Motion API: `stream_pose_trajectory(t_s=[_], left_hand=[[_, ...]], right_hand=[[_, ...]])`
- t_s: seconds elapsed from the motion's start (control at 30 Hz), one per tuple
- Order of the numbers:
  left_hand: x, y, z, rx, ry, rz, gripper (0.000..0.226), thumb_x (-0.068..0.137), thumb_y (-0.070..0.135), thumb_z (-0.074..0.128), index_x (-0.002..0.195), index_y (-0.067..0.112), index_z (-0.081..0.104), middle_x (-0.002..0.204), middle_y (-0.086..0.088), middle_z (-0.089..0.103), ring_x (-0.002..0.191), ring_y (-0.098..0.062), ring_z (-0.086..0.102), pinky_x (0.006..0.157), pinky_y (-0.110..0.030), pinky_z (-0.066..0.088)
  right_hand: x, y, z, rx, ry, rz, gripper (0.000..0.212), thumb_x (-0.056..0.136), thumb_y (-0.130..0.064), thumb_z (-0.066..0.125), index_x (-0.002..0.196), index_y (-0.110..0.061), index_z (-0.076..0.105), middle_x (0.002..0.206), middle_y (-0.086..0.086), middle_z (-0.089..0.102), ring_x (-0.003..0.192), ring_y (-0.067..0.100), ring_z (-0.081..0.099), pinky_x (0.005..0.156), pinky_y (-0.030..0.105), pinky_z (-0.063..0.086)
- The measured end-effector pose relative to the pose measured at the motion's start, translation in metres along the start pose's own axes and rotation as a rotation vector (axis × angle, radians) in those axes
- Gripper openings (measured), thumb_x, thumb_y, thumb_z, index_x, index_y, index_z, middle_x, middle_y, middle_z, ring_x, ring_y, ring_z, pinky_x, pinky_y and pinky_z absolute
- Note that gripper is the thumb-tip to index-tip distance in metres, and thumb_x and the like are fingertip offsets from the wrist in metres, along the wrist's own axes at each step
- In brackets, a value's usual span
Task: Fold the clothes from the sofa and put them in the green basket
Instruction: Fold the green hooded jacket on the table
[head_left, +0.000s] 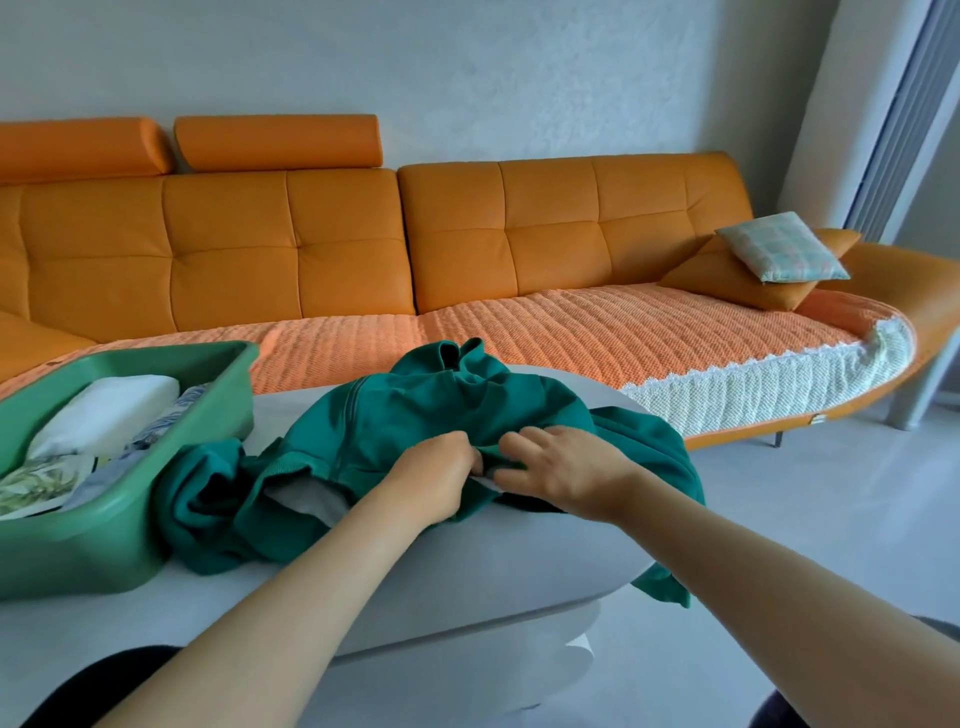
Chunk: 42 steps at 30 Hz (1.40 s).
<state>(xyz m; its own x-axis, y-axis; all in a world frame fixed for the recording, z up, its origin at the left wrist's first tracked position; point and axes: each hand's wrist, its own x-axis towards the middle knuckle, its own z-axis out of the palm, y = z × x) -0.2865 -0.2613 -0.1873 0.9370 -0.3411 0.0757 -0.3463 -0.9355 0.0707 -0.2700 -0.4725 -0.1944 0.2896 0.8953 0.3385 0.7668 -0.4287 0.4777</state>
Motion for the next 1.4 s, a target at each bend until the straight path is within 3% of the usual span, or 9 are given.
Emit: stream_pose_trajectory(t_s=[0.17,0.33,0.6,0.77,0.9,1.1,1.2,1.33,1.4], left_hand=[[0.009,-0.017,0.004,-0.225,0.029,-0.032,0.034,0.085,0.000,0.056,0.095,0.031,0.067,0.092,0.011,0.056,0.080,-0.012,0.055,0.060,-0.023,0.038],[0.013,-0.027,0.004,-0.396,0.044,-0.063,0.037,0.087,0.004,0.057,0.088,0.041,0.058,0.090,0.008,0.061,0.069,-0.005,0.054,0.058,-0.022,0.040],[0.009,-0.009,-0.024,-0.467,-0.041,0.022,0.057,0.070,0.019,0.055,0.113,0.054,0.040,0.072,0.013,0.049,0.061,-0.003,0.047,0.060,-0.026,0.037],[0.002,0.008,-0.007,-0.339,-0.305,0.066,0.035,0.078,0.031,0.061,0.109,0.047,0.060,0.083,0.018,0.062,0.073,0.003,0.056,0.065,-0.020,0.043],[0.001,0.012,0.006,-0.072,-0.225,0.170,0.045,0.080,0.049,0.066,0.122,0.039,0.053,0.100,0.013,0.050,0.097,-0.010,0.048,0.082,-0.033,0.048],[-0.001,0.005,0.015,0.143,-0.029,0.137,0.036,0.088,0.045,0.060,0.120,0.030,0.054,0.110,0.002,0.044,0.100,-0.022,0.045,0.070,-0.033,0.037],[0.001,0.005,0.008,0.023,0.063,0.011,0.024,0.088,0.004,0.047,0.099,0.019,0.063,0.096,-0.002,0.055,0.090,-0.029,0.056,0.057,-0.034,0.034],[0.004,0.005,-0.019,-0.177,0.244,-0.024,0.029,0.094,0.007,0.041,0.105,0.025,0.062,0.090,0.006,0.061,0.082,-0.021,0.057,0.063,-0.034,0.041],[0.002,0.011,-0.036,-0.292,0.175,-0.004,0.029,0.094,0.011,0.044,0.104,0.030,0.064,0.090,0.012,0.063,0.080,-0.013,0.057,0.063,-0.029,0.039]], right_hand=[[-0.003,-0.008,0.002,0.020,-0.286,0.074,0.030,0.075,-0.045,0.059,0.087,-0.020,0.070,0.108,0.004,0.056,0.092,0.024,0.048,0.076,0.039,0.045],[-0.017,0.008,0.005,-0.115,-0.386,0.220,0.024,0.087,-0.024,0.052,0.094,-0.027,0.075,0.135,0.002,0.050,0.110,0.025,0.045,0.092,0.041,0.039],[-0.034,0.034,-0.034,0.481,-0.058,0.711,0.016,0.065,-0.001,0.052,0.062,-0.017,0.050,0.059,-0.004,0.048,0.054,0.018,0.040,0.050,0.025,0.031],[-0.043,0.034,-0.040,0.563,-0.533,0.785,0.034,0.082,-0.045,0.042,0.067,-0.017,0.055,0.062,-0.003,0.053,0.061,0.014,0.048,0.064,0.036,0.044],[-0.041,0.008,-0.024,0.396,-0.475,0.618,0.039,0.076,-0.069,0.057,0.100,-0.037,0.057,0.090,-0.012,0.057,0.085,0.015,0.055,0.072,0.032,0.045],[-0.032,-0.004,-0.007,0.324,-0.479,0.534,0.050,0.087,-0.025,0.058,0.135,-0.034,0.051,0.124,-0.006,0.054,0.114,0.019,0.053,0.089,0.034,0.044],[-0.028,-0.002,-0.011,0.384,-0.436,0.616,0.033,0.087,-0.015,0.051,0.114,-0.029,0.063,0.105,-0.006,0.062,0.101,0.022,0.060,0.082,0.034,0.048],[-0.022,0.010,-0.030,0.641,-0.209,0.780,0.001,0.079,-0.017,0.059,0.079,-0.017,0.060,0.094,0.002,0.061,0.085,0.026,0.058,0.077,0.044,0.052],[-0.020,0.017,-0.040,0.732,-0.053,0.794,0.014,0.075,-0.008,0.057,0.064,-0.014,0.049,0.103,0.003,0.062,0.091,0.026,0.058,0.076,0.040,0.049]])
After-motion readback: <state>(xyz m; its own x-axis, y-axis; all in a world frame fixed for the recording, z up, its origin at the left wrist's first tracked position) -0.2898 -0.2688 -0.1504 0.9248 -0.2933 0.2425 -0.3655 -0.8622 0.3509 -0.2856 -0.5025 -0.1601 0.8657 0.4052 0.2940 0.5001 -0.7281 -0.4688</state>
